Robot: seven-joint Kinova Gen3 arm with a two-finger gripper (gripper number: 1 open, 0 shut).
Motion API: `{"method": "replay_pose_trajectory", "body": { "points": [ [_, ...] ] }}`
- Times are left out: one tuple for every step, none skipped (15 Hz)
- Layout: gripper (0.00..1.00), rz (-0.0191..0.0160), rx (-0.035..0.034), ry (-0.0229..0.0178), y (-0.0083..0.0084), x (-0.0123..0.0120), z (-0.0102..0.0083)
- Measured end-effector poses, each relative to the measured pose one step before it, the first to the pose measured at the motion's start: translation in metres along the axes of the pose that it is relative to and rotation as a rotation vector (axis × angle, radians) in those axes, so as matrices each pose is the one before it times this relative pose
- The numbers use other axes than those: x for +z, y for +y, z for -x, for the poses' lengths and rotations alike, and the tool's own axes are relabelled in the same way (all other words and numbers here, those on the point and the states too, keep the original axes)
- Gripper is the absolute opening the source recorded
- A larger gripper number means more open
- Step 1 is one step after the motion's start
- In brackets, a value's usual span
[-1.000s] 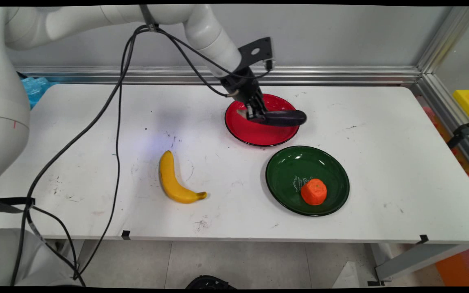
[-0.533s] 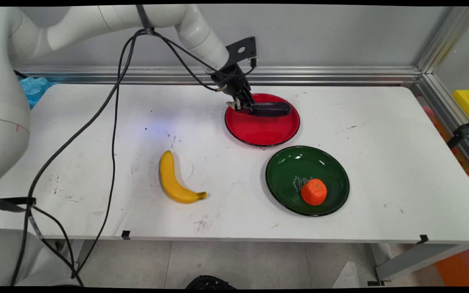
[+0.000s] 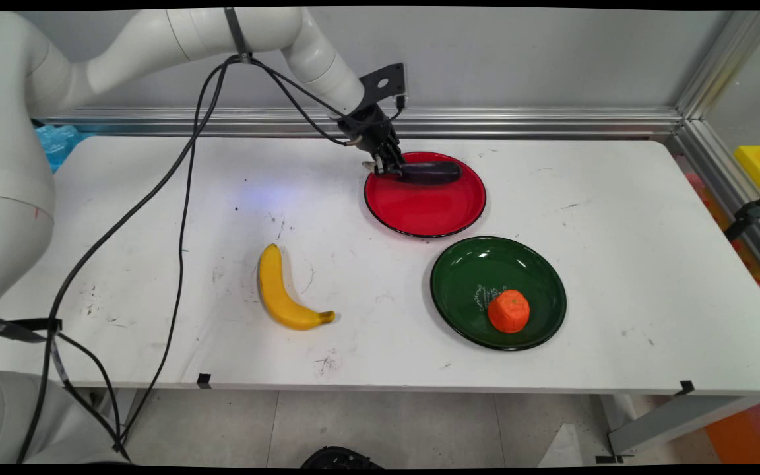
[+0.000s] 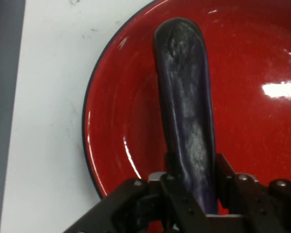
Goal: Place the picked object on the red plate
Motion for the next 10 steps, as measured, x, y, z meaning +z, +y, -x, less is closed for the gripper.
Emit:
{"method": "replay_pose_trajectory", "body": {
  "points": [
    [0.0, 0.00009, -0.00381, 0.00658, -0.00199, 0.00179, 0.0012],
    [0.0, 0.0002, -0.00348, 0.00712, -0.0017, 0.0016, 0.0007],
    [0.0, 0.00064, -0.0027, 0.00588, -0.00125, 0.00139, 0.00037],
    [1.0, 0.00096, -0.00151, 0.00397, -0.00061, 0.00079, 0.0002],
    [1.0, 0.00112, -0.00265, 0.00545, -0.00093, 0.00106, 0.00037],
    [1.0, 0.0008, -0.00124, 0.00321, -0.00048, 0.00063, 0.00019],
    [1.0, 0.0009, -0.0024, 0.00483, -0.00075, 0.00084, 0.00029],
    [1.0, 0.00102, -0.0036, 0.00644, -0.00095, 0.00085, -0.00005],
    [1.0, 0.00027, -0.00285, 0.00472, -0.0008, 0.00024, -0.00032],
    [1.0, 0.00049, -0.00188, 0.00295, -0.0004, 0.00008, -0.00041]
  ]
}}
